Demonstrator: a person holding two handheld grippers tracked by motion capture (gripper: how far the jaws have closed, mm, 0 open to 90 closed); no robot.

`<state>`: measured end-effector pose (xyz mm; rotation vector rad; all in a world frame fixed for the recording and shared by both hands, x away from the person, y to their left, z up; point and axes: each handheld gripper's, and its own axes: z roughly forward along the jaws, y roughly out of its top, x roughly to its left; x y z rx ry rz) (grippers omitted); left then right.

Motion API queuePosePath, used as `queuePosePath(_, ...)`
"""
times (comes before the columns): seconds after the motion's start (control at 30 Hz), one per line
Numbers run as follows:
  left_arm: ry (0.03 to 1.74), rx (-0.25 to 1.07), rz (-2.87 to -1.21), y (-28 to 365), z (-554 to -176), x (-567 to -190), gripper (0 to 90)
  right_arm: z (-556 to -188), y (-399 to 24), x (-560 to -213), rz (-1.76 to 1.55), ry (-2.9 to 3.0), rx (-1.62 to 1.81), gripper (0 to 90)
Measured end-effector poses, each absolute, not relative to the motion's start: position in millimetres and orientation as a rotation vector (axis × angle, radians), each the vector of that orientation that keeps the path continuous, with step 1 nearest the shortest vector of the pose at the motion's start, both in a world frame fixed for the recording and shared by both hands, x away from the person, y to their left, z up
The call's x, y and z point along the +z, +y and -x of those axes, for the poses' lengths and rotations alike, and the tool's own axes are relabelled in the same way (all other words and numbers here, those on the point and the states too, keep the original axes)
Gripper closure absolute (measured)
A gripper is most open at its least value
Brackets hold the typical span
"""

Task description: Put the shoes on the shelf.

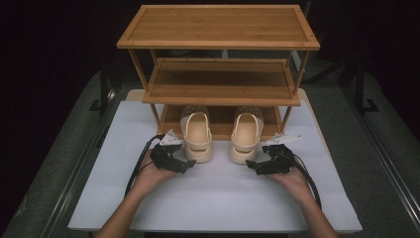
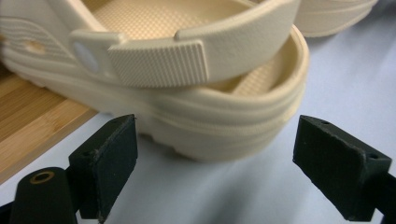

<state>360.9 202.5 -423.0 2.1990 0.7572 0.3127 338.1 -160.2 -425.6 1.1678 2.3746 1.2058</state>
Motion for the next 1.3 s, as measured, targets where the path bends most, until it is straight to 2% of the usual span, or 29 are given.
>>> queuePosePath(0.2,0.728,0.291,-2.210,196,-372,-426,9.0,-346,-153,-427,-1.144,2.382,1.195,12.9)
queuePosePath(0.63,0.652,0.268,-2.218,172,-398,-425,9.1,-366,-137,-429,-1.094,2.374,1.186,10.1)
queuePosePath(1.3,0.653,0.285,-2.193,169,-441,-419,8.4,-405,-128,-429,-1.130,2.336,1.180,9.2)
